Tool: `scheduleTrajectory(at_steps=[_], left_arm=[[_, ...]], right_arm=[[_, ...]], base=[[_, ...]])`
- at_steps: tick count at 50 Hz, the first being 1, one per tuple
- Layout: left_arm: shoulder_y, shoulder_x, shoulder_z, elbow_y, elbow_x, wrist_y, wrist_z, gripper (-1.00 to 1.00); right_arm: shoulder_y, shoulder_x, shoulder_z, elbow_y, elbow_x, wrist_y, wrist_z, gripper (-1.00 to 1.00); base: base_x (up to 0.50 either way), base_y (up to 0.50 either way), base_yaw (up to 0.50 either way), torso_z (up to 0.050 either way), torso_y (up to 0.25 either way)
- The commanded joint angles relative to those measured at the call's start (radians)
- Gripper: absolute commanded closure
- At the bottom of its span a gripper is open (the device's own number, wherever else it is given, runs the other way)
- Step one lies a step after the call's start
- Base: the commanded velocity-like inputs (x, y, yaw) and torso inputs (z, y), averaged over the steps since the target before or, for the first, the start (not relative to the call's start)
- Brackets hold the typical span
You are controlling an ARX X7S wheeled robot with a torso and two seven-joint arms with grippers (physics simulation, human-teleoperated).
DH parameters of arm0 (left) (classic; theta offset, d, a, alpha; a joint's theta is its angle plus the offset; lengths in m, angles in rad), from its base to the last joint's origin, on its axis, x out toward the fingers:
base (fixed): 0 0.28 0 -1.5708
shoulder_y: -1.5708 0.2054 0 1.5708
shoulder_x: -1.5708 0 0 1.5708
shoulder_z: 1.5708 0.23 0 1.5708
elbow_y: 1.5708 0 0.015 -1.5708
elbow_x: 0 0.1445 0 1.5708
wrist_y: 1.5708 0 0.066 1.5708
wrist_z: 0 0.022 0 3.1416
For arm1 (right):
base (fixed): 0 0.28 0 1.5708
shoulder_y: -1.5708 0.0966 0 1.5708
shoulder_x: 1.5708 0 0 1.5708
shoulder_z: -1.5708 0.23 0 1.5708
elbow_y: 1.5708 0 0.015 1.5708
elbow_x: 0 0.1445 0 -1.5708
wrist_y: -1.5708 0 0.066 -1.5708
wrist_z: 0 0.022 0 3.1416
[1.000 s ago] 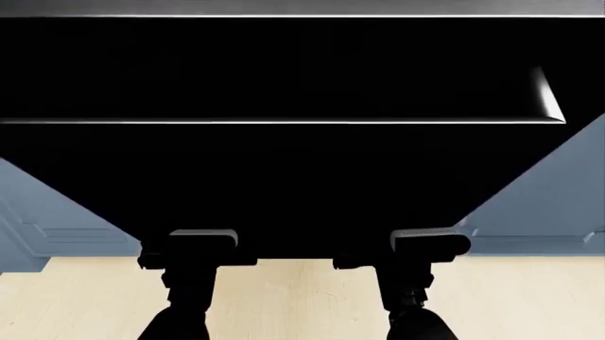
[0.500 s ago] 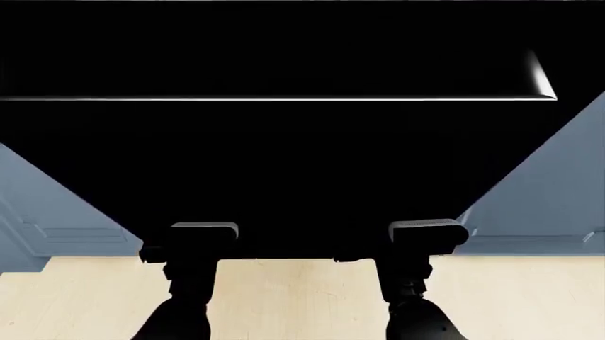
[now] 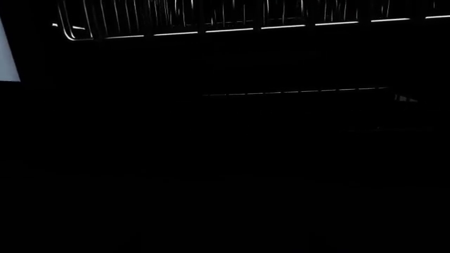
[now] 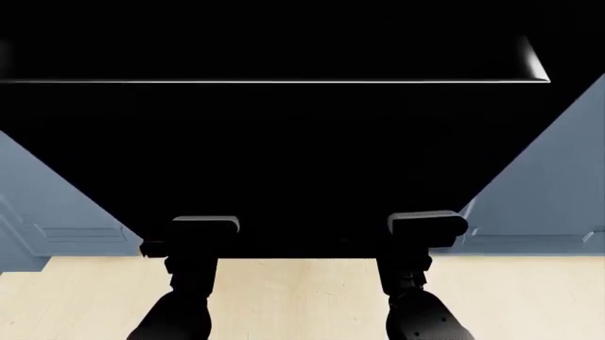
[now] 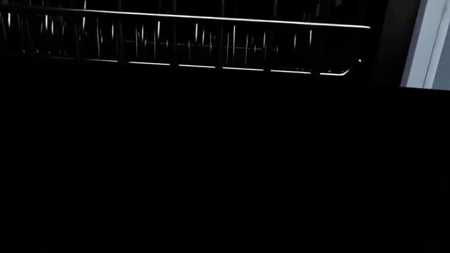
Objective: Close the dishwasher door
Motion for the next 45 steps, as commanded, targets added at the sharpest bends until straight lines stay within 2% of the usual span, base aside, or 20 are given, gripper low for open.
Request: scheduleTrajectory(at_steps=[1,29,45], left_arm=[[-0.033,-0.002,-0.014,0.017,0.028,0.000,-0.008,-1.00],[-0.047,-0.034,-0.012,0.127,0.019,-0.065,-0.032,-1.00],[-0.098,-0.025,-0.013,0.085,0.007,-0.077,-0.016,-1.00]], right_arm=[[0.047,0.007,0.007,-0.042,-0.036,0.007,0.007,-1.00],[0.066,0.036,0.009,-0.160,-0.024,0.089,0.040,-1.00],[0.122,0.028,0.009,-0.138,-0.004,0.134,0.029,-1.00]], base=[[0.00,0.00,0.00,0.000,0.000],[0.00,0.00,0.00,0.000,0.003],[0.00,0.00,0.00,0.000,0.003]])
